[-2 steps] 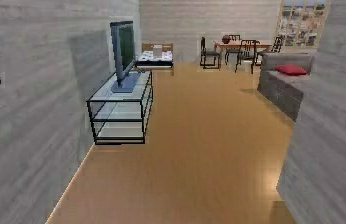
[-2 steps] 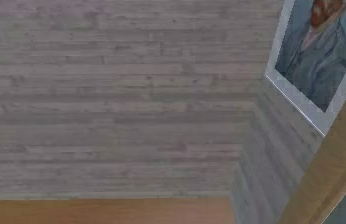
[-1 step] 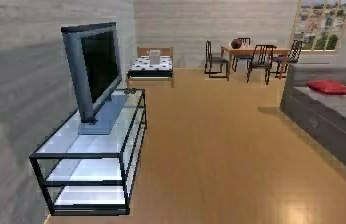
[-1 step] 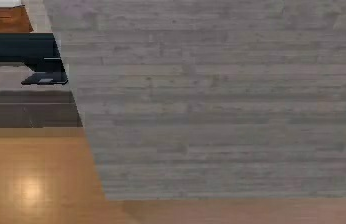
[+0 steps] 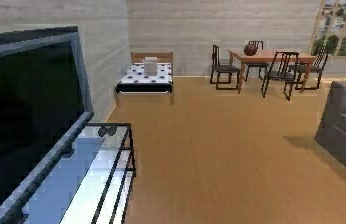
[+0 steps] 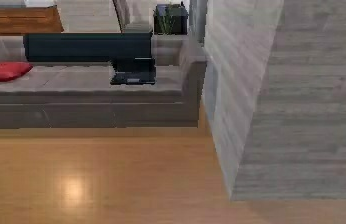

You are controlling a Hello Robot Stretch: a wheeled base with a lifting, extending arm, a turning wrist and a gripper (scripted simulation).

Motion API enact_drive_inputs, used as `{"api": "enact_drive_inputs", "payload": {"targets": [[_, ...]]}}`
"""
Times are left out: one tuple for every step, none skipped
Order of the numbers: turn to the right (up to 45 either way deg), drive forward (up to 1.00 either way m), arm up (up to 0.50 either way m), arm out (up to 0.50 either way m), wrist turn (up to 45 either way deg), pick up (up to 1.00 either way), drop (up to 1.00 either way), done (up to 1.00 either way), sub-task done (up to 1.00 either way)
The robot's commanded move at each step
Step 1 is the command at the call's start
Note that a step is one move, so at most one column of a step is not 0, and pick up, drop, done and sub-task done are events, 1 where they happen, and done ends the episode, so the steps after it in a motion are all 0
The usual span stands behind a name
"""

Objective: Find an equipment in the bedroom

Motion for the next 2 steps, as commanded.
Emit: {"api": "enact_drive_inputs", "payload": {"targets": [[-33.0, 0.0, 0.0, 0.0, 0.0, 0.0, 0.0, 0.0, 0.0], [0.0, 0.0, 0.0, 0.0, 0.0, 0.0, 0.0, 1.0, 0.0]]}}
